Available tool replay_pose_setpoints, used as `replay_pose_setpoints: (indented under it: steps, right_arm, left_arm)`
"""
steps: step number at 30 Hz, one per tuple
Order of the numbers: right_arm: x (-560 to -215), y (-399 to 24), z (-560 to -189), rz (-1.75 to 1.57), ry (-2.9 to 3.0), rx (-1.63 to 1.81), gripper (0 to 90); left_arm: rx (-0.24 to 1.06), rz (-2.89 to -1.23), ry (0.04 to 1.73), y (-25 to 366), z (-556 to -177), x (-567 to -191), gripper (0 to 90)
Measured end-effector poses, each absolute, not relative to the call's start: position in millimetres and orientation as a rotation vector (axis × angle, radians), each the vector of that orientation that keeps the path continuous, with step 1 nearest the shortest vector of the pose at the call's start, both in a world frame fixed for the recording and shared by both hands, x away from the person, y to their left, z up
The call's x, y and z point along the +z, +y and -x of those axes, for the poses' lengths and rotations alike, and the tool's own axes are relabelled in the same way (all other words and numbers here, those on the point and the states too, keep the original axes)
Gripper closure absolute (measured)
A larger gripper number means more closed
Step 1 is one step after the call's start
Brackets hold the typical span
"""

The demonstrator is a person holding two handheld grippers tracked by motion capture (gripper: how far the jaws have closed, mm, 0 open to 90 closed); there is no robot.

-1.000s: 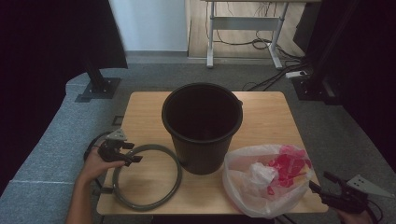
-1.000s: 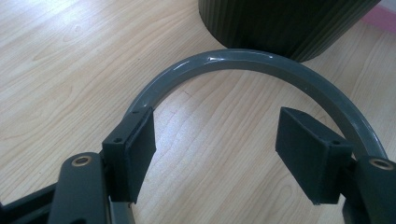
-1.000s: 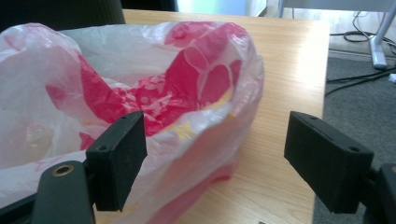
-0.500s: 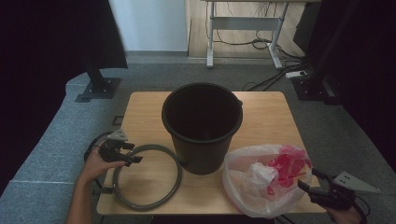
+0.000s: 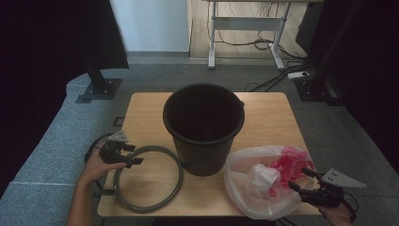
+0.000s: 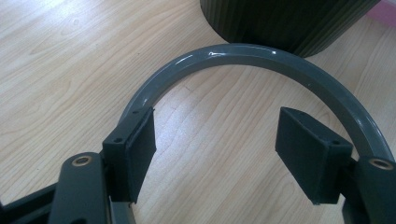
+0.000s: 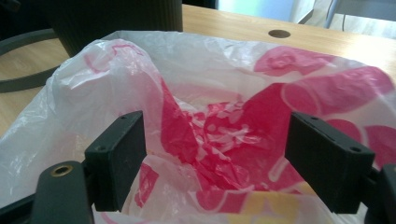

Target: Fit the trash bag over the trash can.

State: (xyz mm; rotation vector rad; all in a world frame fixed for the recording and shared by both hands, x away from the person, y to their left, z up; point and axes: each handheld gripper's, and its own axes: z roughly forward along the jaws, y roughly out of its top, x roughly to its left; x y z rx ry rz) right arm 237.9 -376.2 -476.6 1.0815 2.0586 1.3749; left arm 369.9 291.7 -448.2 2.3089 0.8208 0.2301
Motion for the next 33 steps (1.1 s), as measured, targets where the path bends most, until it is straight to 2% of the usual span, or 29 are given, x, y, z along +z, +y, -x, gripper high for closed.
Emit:
replay_pose_setpoints:
  steps: [33]
  right_arm:
    - [-484,-338,-245,-0.993,2.185,1.397,18.5]
  left_arm:
    - [0.224,-2.326,0.826,291,-370,-450,29.1]
